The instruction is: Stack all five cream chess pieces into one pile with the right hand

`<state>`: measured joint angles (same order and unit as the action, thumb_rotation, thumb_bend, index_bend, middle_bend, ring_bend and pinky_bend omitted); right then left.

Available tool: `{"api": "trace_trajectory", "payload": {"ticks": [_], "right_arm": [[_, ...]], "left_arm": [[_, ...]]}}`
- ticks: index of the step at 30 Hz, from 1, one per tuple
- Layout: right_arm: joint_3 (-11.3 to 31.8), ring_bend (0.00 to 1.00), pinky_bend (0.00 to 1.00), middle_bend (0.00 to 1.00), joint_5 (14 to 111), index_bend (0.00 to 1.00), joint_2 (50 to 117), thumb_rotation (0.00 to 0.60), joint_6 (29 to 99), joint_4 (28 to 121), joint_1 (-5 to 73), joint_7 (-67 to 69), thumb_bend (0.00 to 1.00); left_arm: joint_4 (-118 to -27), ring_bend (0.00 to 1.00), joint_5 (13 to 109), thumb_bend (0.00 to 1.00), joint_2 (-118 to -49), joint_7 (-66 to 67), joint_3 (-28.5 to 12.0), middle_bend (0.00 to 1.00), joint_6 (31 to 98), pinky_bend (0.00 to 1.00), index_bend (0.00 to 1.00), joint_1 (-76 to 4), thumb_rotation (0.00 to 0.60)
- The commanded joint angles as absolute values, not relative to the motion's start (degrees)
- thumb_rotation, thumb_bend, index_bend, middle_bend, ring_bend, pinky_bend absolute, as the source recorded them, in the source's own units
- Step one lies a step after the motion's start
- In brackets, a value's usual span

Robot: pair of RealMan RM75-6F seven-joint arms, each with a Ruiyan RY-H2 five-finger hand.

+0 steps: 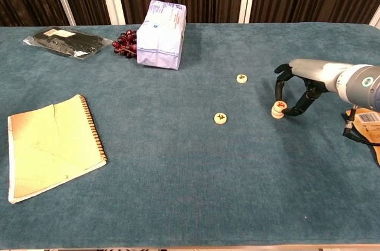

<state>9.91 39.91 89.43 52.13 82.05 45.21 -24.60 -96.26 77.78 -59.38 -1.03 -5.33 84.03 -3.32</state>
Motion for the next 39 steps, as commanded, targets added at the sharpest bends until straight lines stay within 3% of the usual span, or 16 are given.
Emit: {"api": "trace_trajectory", "payload": {"ticks": [1,39], "right_arm": [[9.8,0.00,0.00,0.00,39.8,0.55,89.6,0.600,51.9,81.7,45.2,-24.6,0.41],[10.8,0.00,0.00,0.00,39.4,0.52,90.0,0.600,51.6,81.3,46.1,-25.1,0.41]], "left_arm": [[-96.2,0.00,77.8,0.48,-59.4,-1.0,-5.3,0.00,84.1,0.00,0.15,-3.3,0.600],[-96.2,0.00,77.7,0.48,-59.4,-1.0,-5.3,0.00,83.9,0.00,0.15,-3.3,0.600]]}}
